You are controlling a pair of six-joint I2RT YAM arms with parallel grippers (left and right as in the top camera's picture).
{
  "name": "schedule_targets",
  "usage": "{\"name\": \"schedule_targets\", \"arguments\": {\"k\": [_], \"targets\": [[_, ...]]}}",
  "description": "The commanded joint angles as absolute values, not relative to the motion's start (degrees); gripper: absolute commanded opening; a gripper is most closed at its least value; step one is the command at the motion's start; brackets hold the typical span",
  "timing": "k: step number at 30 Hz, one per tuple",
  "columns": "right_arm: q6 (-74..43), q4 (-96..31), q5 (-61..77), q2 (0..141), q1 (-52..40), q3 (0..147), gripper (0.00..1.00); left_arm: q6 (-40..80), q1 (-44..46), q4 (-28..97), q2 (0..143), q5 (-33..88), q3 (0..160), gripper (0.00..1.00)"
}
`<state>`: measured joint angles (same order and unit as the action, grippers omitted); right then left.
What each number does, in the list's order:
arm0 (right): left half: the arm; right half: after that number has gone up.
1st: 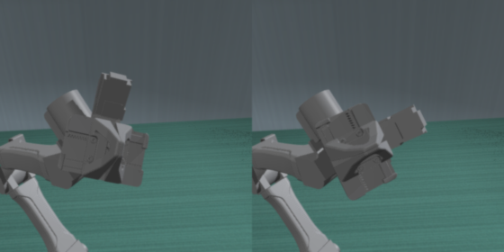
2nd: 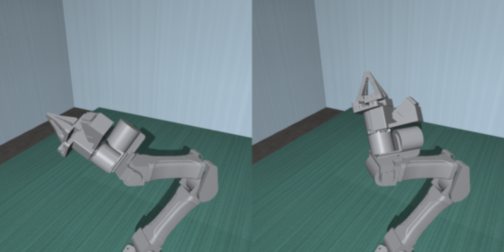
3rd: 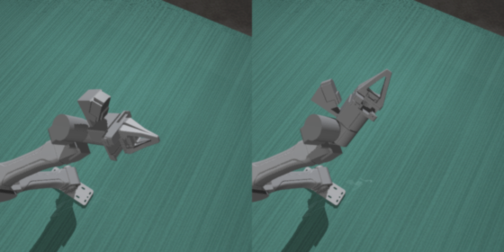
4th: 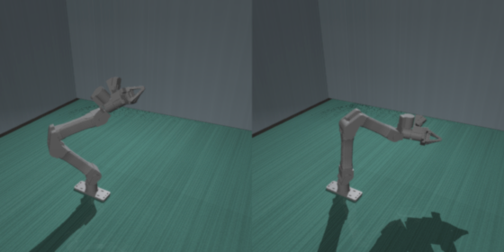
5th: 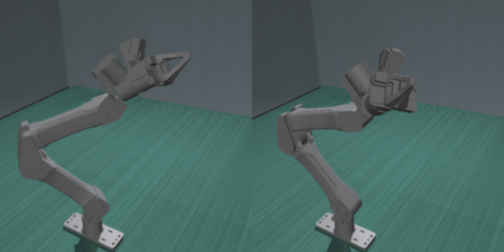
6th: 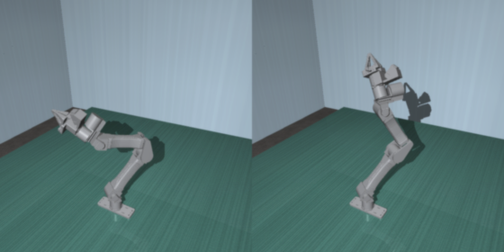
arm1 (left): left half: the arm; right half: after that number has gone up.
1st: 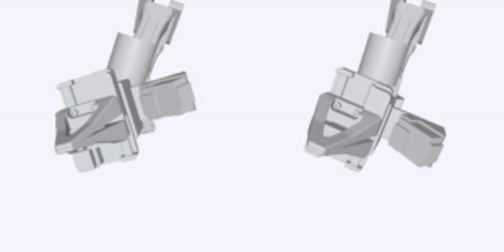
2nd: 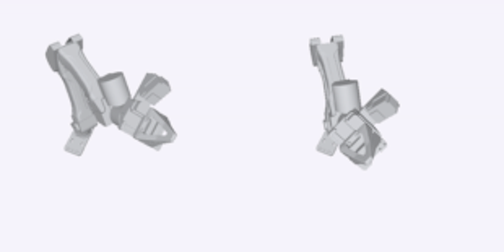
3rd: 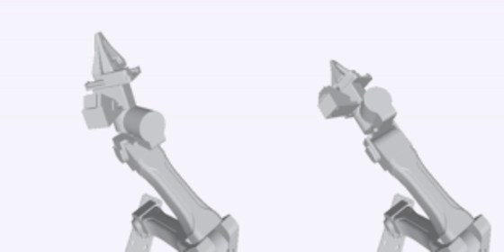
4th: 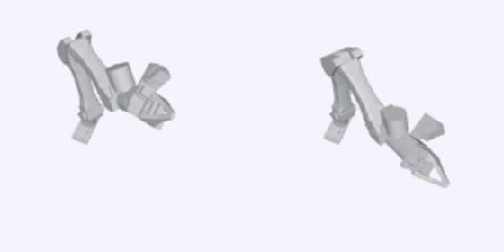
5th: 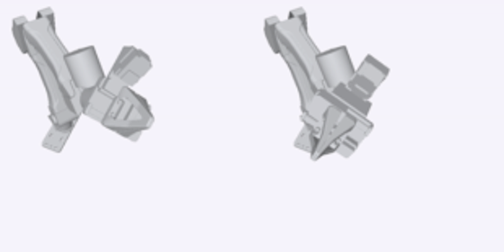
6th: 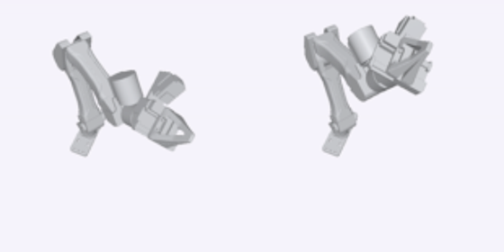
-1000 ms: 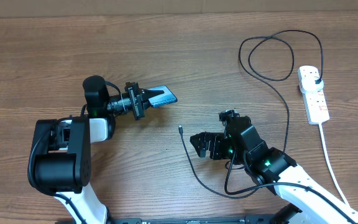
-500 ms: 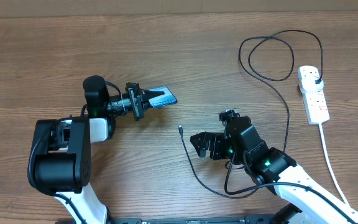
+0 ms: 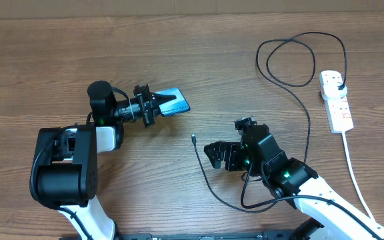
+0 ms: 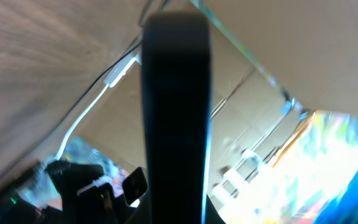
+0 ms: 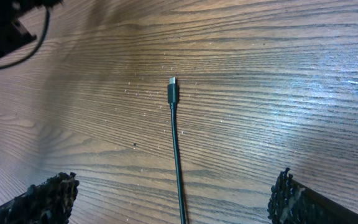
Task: Plug charger to phone and switch on socket
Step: 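Move the right gripper down over the USB-C cable end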
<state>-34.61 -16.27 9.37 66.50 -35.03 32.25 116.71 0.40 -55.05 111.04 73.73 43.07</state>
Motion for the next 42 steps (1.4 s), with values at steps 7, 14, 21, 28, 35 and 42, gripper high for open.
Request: {"name": "schedule_targets", "arguments": {"k": [7,14,21,28,35,42], "targets": [[-25.41,-12.64,8.14,66.74,-36.82,32.32,0.91,103.22,0.82,-63.68,111.26,68.75,44.97,0.04],[-19.38,-8.75,4.62,69.89,-39.53,32.91,0.89,91.74,0.82,-57.74,111.26,68.55,47.88,0.04],[-15.92,-8.25,3.88,75.11,-39.59,35.73,0.85,83.99,0.84,-49.58,111.26,68.82,53.12,0.04],[-12.91,-8.16,1.04,81.28,-41.93,37.58,0.84,80.82,0.82,-47.37,111.26,68.64,54.52,0.04],[-11.03,-5.48,-3.84,85.97,-44.14,37.91,0.84,77.10,0.78,-44.29,111.26,66.57,54.52,0.04],[-10.76,-0.03,-6.00,87.39,-44.21,37.93,0.84,73.21,0.78,-40.07,111.26,64.03,54.52,0.04]]}}
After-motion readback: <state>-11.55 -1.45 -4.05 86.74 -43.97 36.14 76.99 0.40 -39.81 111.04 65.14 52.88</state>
